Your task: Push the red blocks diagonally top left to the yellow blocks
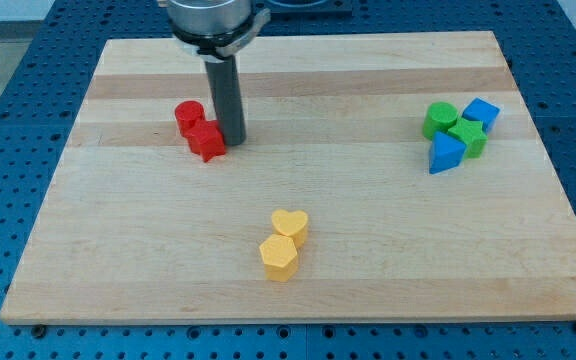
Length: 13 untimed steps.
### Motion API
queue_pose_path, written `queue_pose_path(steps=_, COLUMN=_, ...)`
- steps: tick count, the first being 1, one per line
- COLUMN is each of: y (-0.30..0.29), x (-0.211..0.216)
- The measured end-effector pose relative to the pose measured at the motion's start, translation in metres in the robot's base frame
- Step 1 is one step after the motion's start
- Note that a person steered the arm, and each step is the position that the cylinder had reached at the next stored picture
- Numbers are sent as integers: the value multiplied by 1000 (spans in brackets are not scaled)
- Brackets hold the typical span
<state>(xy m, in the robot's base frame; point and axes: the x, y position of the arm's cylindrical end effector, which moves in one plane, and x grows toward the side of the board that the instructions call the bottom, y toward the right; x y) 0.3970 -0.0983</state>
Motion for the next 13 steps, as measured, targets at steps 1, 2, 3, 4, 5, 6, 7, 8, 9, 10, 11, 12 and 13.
queue_pose_path(steps=1, y=-31, x=0)
queue_pose_path(steps=2, y=-55, x=0)
queue_pose_path(steps=3, y=-53, x=2)
queue_pose_path(steps=4, y=-39, x=10)
queue_pose_path(steps=5, y=-35, x=30)
queue_pose_path(steps=6, y=-47, x=38)
queue_pose_path(steps=7, y=-76, x=36)
queue_pose_path(steps=8, y=-97, x=30)
queue_pose_path(steps=9, y=-86, x=30)
queue_pose_path(steps=10, y=-38, x=22)
queue_pose_path(steps=11, y=-15, x=-8)
queue_pose_path(steps=12, y=-9, x=-34)
queue_pose_path(steps=13, y=-19, x=-40)
